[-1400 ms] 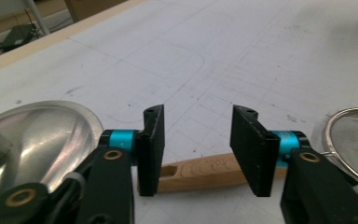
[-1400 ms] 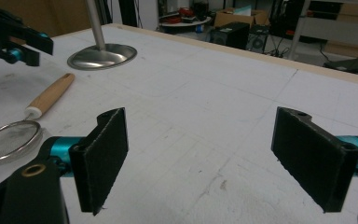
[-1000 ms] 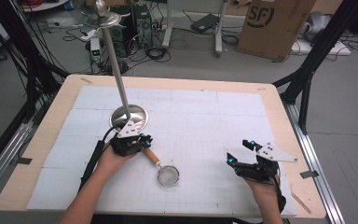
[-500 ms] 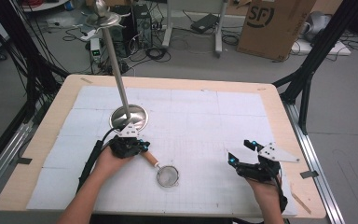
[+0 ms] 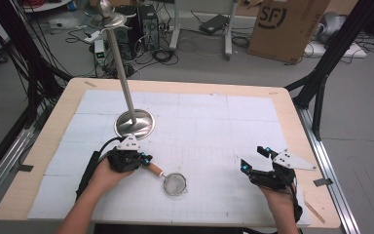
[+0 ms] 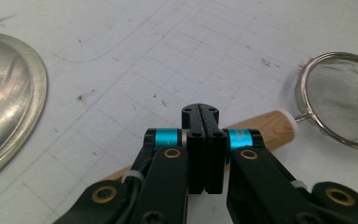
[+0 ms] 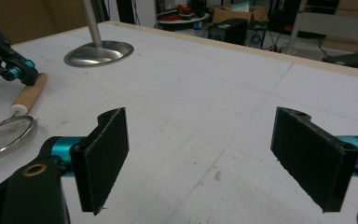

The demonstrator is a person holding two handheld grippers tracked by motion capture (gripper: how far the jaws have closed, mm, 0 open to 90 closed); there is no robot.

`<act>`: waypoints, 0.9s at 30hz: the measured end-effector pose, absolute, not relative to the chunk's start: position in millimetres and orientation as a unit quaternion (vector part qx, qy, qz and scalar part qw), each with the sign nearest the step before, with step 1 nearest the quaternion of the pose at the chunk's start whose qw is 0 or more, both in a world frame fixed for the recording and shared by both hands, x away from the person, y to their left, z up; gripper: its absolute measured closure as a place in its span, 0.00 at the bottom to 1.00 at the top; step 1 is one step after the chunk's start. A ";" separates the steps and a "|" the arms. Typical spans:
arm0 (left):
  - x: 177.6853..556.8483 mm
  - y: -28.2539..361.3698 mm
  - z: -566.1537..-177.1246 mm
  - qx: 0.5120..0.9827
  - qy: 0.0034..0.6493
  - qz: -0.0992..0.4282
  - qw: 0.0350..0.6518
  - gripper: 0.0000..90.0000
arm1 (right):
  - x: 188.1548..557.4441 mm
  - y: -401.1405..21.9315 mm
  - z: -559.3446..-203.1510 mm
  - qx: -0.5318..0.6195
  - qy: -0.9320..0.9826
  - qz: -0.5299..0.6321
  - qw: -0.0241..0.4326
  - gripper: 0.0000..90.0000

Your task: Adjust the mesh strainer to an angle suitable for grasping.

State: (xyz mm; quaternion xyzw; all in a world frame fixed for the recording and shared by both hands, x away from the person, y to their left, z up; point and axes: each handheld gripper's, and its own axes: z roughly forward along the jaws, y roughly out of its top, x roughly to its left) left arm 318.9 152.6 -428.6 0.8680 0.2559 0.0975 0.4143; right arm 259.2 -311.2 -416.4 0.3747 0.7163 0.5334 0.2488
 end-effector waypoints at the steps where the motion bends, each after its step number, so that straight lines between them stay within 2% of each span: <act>1: 316.4 155.9 -429.9 0.863 0.258 0.095 0.424 1.00 | 259.3 -311.1 -416.5 0.374 0.716 0.534 0.249 0.20; 5: 313.0 162.7 -432.6 0.855 0.264 0.085 0.439 1.00 | 259.6 -308.9 -418.6 0.375 0.719 0.531 0.244 0.20; 10: 308.2 167.0 -436.8 0.865 0.265 0.088 0.416 1.00 | 261.9 -304.1 -422.1 0.370 0.729 0.523 0.241 0.20; 17: 305.6 170.4 -438.8 0.855 0.270 0.090 0.433 1.00 | 261.0 -303.0 -421.1 0.370 0.729 0.522 0.243 0.20; 22: 312.1 167.4 -434.1 0.846 0.278 0.098 0.445 1.00 | 262.3 -301.5 -422.4 0.369 0.732 0.520 0.240 0.20; 27: 325.4 160.0 -432.4 0.849 0.287 0.111 0.430 1.00 | 262.5 -301.0 -423.1 0.369 0.733 0.519 0.238 0.20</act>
